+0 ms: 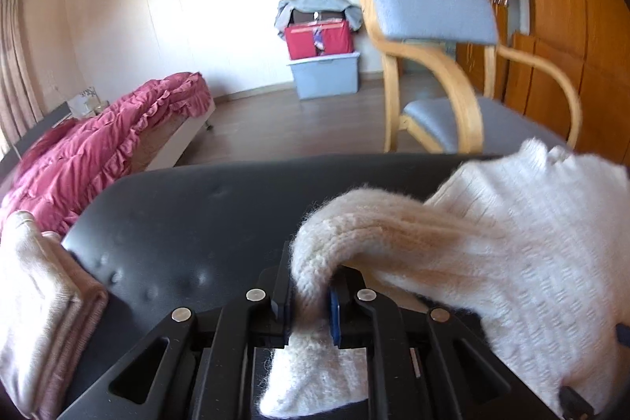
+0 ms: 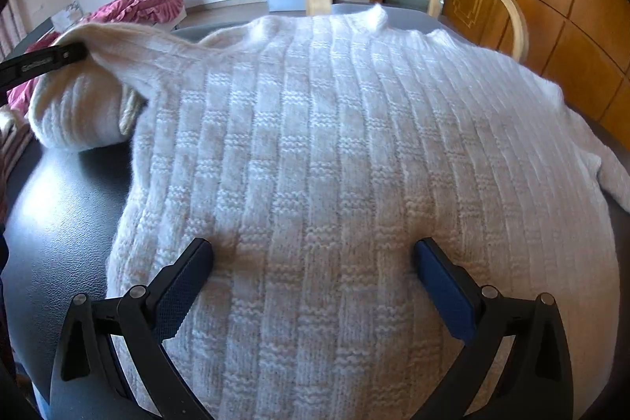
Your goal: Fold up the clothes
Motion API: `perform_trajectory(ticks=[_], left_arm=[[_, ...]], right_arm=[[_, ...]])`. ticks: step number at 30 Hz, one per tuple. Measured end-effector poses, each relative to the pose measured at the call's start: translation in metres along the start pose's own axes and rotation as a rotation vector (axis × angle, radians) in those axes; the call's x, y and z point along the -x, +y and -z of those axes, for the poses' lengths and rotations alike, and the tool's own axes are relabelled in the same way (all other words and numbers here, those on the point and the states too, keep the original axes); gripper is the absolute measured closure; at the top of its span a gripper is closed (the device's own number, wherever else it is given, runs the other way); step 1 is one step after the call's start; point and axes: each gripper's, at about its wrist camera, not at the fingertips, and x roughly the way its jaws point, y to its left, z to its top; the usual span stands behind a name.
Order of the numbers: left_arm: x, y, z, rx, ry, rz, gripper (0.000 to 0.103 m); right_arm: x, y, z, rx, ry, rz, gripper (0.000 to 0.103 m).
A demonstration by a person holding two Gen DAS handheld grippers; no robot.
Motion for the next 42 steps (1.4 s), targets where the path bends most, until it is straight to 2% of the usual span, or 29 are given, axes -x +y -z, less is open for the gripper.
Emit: perform_trajectory(ticks=[1, 5, 12, 16, 21, 24, 25, 28, 35, 38, 42], left_arm=[[-0.004, 0.001, 0.001, -0.003, 0.018, -0.008, 0.087], [-0.009, 0.011, 0.007, 0.028, 0.074, 0.011, 0.082], [0.018, 0.032, -0.003, 0.132, 0.082, 0.105, 0.079], [0.042, 0.030, -0.010, 0.139, 0.045, 0.147, 0.079], [0.066, -0.002, -0.014, 0.021, -0.057, 0.181, 0.079], [0.069, -0.025, -0.014, -0.025, -0.054, 0.175, 0.079], [0.068, -0.032, -0.013, -0.024, -0.043, 0.194, 0.080], [0.062, -0.057, -0.002, 0.019, 0.012, 0.358, 0.080], [0.028, -0.150, 0.036, -0.072, 0.142, 0.463, 0.080], [0.015, -0.158, 0.050, -0.036, 0.178, 0.477, 0.080], [0.025, -0.128, 0.053, 0.105, 0.115, 0.548, 0.080]], right_arm=[[-0.005, 0.005, -0.003, 0.011, 0.001, -0.004, 0.000], [0.006, -0.025, -0.006, -0.053, -0.012, -0.095, 0.000], [0.025, -0.081, -0.011, -0.172, -0.035, -0.257, 0.000], [0.041, -0.128, -0.008, -0.266, -0.076, -0.229, 0.000], [0.059, -0.188, -0.003, -0.384, -0.125, -0.181, 0.000], [0.059, -0.210, 0.000, -0.420, -0.120, -0.152, 0.000], [0.055, -0.213, -0.002, -0.417, -0.112, -0.141, 0.000], [0.041, -0.219, -0.005, -0.391, -0.073, -0.100, 0.000], [0.014, -0.192, -0.035, -0.295, -0.030, -0.148, 0.000], [0.001, -0.171, -0.051, -0.220, -0.034, -0.125, 0.000], [-0.024, -0.153, -0.059, -0.174, -0.013, -0.110, 0.000]])
